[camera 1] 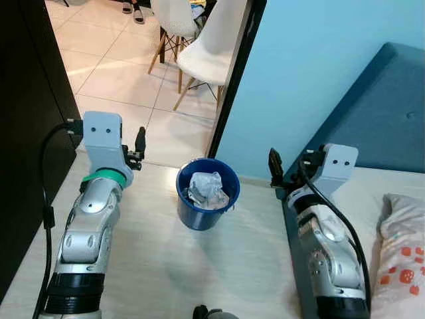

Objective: Clean up the room

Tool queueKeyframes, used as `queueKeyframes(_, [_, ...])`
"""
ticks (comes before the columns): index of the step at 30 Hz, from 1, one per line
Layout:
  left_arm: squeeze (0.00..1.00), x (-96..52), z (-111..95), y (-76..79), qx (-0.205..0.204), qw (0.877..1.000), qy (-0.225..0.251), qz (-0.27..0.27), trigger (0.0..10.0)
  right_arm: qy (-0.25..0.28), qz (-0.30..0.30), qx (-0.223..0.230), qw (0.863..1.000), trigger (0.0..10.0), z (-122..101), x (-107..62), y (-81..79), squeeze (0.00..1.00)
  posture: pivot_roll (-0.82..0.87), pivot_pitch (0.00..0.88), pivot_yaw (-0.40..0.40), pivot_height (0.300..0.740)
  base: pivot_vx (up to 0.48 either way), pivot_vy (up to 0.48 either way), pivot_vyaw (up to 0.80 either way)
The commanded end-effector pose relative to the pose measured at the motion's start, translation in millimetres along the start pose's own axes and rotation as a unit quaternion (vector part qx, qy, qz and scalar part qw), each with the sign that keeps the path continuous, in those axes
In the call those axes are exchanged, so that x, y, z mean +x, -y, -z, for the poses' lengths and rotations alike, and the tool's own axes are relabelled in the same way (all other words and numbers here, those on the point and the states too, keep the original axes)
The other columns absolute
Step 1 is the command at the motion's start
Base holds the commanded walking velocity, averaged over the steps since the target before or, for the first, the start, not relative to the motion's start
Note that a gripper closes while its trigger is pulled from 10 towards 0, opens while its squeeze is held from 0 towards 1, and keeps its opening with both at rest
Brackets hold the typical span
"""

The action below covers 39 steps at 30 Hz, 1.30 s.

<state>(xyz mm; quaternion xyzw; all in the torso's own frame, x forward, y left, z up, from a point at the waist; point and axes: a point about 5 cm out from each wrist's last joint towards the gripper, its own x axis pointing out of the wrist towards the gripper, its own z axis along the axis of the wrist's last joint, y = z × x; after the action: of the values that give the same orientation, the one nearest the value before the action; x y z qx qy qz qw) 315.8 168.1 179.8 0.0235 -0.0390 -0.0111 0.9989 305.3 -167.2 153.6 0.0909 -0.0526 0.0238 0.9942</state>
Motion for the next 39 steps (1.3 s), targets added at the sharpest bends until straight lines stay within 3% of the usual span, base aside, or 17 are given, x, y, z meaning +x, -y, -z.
queueKeyframes(1, [0.0,-3.6,4.3,3.6,0.004,1.0,-0.014,0.014,10.0,-0.015,-0.002,-0.009,1.0,10.0,5.2,-3.5,3.1,0.0,-0.07,0.048,-0.066,0.732,0.0,0.0,0.0])
queueKeyframes(5, [0.0,-25.0,27.2,7.9,0.035,0.995,-0.057,0.076,10.0,-0.065,-0.049,-0.006,0.997,10.0,32.8,-13.0,-9.6,0.0,-0.05,0.06,-0.058,0.732,0.0,0.0,0.0])
queueKeyframes(6, [0.0,-25.0,27.2,7.9,0.035,0.995,-0.057,0.076,10.0,-0.065,-0.049,-0.006,0.997,10.0,32.8,-13.0,-9.6,0.0,-0.05,0.06,-0.058,0.732,0.0,0.0,0.0])
queueKeyframes(7, [0.0,-31.4,43.5,9.0,0.037,0.991,-0.093,0.084,10.0,-0.084,-0.061,0.0,0.995,10.0,44.4,-16.3,-13.7,0.0,-0.03,0.073,-0.046,0.732,0.0,0.0,0.0])
queueKeyframes(8, [0.0,-31.4,43.5,9.0,0.037,0.991,-0.093,0.084,10.0,-0.084,-0.061,0.0,0.995,10.0,44.4,-16.3,-13.7,0.0,-0.03,0.073,-0.046,0.732,0.0,0.0,0.0])
queueKeyframes(11, [0.0,-36.9,72.5,9.0,0.027,0.984,-0.16,0.069,10.0,-0.109,-0.064,0.008,0.992,10.0,61.8,-18.2,-20.4,0.0,-0.04,0.079,-0.006,0.732,0.0,0.0,0.0])
queueKeyframes(16, [0.0,-26.7,68.8,8.0,0.028,0.986,-0.156,0.048,10.0,-0.104,-0.049,0.015,0.993,10.0,62.6,-14.8,-21.9,0.0,-0.05,0.08,0.029,0.732,0.0,0.0,0.0])
queueKeyframes(17, [0.0,-15.4,59.1,7.7,0.036,0.99,-0.133,0.033,10.0,-0.102,-0.044,0.002,0.994,10.0,61.8,-13.5,-20.7,0.0,-0.06,0.089,0.043,0.732,0.0,0.0,0.0])
queueKeyframes(23, [0.0,2.5,37.6,8.2,0.049,0.995,-0.084,0.025,10.0,-0.094,-0.059,-0.054,0.992,10.0,58.7,-12.5,-21.8,0.0,-0.07,0.099,0.027,0.732,0.0,0.0,0.0])
queueKeyframes(30, [0.0,0.2,34.0,7.6,0.04,0.997,-0.065,0.028,10.0,-0.054,-0.071,-0.086,0.992,10.0,40.7,-5.7,-19.4,0.0,-0.07,0.104,-0.012,0.732,0.0,0.0,0.0])
queueKeyframes(39, [0.0,-8.2,40.2,12.6,0.024,0.997,-0.067,0.036,10.0,-0.033,-0.049,-0.081,0.995,10.0,35.6,-1.9,-13.1,0.0,-0.07,0.098,-0.024,0.732,0.0,0.0,0.0])
